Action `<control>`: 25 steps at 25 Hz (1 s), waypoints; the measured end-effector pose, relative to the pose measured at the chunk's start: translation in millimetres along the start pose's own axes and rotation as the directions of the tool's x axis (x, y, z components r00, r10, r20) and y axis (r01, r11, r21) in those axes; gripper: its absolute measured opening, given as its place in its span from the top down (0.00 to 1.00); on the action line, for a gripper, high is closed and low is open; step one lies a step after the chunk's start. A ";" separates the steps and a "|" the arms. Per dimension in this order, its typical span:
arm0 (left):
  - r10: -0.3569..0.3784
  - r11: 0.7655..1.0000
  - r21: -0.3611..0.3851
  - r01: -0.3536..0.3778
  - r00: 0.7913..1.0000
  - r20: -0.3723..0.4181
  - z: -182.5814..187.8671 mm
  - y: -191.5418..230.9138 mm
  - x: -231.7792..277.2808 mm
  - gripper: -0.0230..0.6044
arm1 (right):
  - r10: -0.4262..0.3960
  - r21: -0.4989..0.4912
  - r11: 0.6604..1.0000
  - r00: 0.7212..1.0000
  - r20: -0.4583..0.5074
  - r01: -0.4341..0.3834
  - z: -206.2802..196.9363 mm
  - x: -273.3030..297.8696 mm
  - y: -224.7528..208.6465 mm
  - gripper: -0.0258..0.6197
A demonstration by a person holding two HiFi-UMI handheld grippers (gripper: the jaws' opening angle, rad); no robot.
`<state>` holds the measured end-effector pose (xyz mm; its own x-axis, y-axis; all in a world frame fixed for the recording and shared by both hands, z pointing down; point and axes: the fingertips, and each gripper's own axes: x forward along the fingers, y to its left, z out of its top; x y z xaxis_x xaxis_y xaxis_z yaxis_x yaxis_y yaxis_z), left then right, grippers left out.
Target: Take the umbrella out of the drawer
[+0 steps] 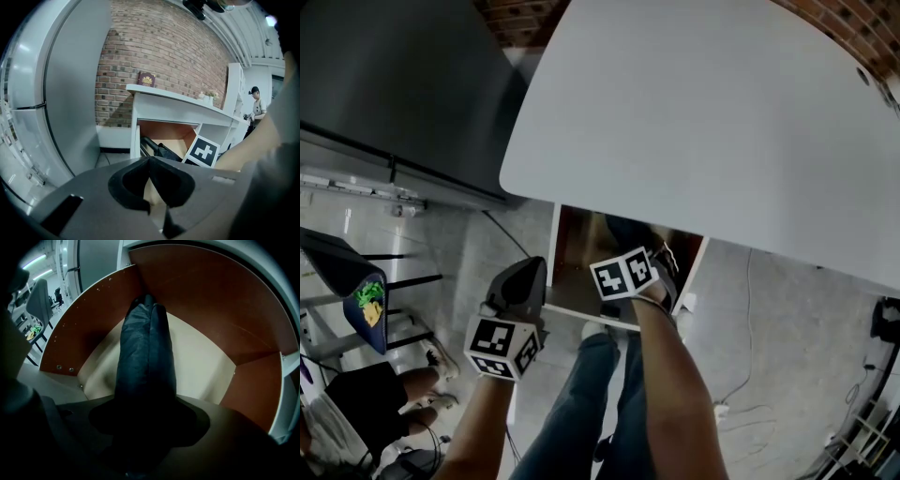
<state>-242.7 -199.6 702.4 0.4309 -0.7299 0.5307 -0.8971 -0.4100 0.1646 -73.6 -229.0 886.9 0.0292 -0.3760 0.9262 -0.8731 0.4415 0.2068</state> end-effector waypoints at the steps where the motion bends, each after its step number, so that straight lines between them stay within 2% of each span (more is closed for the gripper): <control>1: -0.001 1.000 0.002 0.001 1.000 0.001 0.8 -0.8 -1.2 0.97 | 0.015 0.000 1.000 1.000 -0.005 -0.015 -0.3 -2.2 0.7 0.58; 8: 0.010 1.000 -0.006 -0.010 1.000 0.017 10.9 -0.3 -9.4 0.97 | 0.122 0.030 0.992 0.991 -0.056 -0.120 -1.8 -22.9 8.4 0.58; 15: 0.009 1.000 -0.015 -0.009 1.000 0.026 18.5 -4.2 -13.9 0.97 | 0.238 0.060 0.971 0.962 -0.134 -0.232 -4.5 -41.5 16.8 0.58; 25: 0.011 1.000 -0.017 -0.011 0.999 0.032 36.1 -6.9 -29.1 0.97 | 0.254 0.034 0.967 0.938 -0.234 -0.254 -19.5 -72.7 20.7 0.58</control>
<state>-245.6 -195.3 655.8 0.4238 -0.7516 0.5054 -0.9031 -0.3930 0.1730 -84.3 -176.6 830.0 -0.0810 -0.0499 0.9955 -0.8679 0.4945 -0.0458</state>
